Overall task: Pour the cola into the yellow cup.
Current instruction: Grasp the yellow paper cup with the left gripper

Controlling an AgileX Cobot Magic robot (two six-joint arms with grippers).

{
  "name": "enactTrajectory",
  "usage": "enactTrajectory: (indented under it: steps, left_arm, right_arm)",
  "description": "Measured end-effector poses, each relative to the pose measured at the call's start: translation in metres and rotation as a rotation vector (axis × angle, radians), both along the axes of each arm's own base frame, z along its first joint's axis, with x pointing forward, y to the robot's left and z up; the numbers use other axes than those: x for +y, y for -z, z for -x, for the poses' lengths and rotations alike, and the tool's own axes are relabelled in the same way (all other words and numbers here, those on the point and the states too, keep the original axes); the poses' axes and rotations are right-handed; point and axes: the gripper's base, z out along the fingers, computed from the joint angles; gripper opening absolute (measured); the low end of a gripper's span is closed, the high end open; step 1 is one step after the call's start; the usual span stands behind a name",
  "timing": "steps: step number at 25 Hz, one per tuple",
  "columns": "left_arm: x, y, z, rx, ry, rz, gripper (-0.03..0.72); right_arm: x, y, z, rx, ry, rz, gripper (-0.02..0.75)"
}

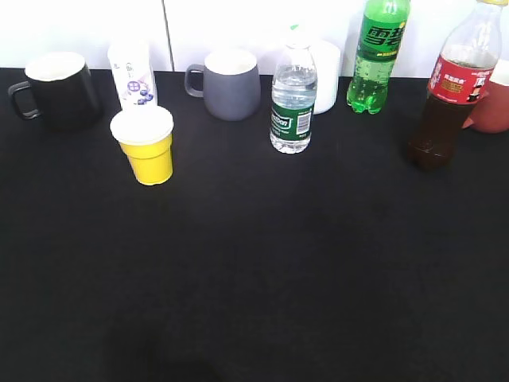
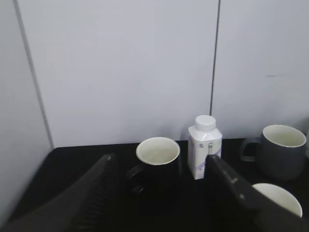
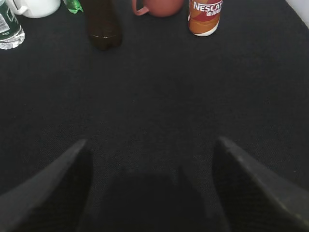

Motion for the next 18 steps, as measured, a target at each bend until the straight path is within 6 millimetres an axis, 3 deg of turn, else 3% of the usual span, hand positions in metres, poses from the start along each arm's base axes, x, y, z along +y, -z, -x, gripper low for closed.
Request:
enactTrajectory:
  steps: [3,5,8,11,14,16,18]
  left_arm:
    - [-0.026,0.029,-0.046,0.031,0.099,0.045,0.434]
    - [-0.046,0.064,-0.049,0.056,0.167,0.072,0.434]
    - [-0.062,0.117,-0.039,0.112,0.226,0.044,0.434]
    - [-0.069,0.147,-0.048,0.228,0.228,-0.01,0.434]
    - [-0.075,0.168,-0.061,0.225,0.218,-0.016,0.435]
    - [-0.086,0.183,-0.067,0.179,0.302,-0.032,0.491]
    - [-0.092,0.202,-0.078,0.176,0.302,0.0,0.613]
  right_arm:
    - [0.0,0.0,0.0,0.0,0.0,0.0,0.585]
    - [0.0,0.0,0.0,0.0,0.0,0.0,0.585]
    - [0.0,0.0,0.0,0.0,0.0,0.0,0.585]
    - [0.0,0.0,0.0,0.0,0.0,0.0,0.585]
    - [0.0,0.0,0.0,0.0,0.0,0.0,0.585]
    - [0.0,0.0,0.0,0.0,0.0,0.0,0.585]
    - [0.0,0.0,0.0,0.0,0.0,0.0,0.585]
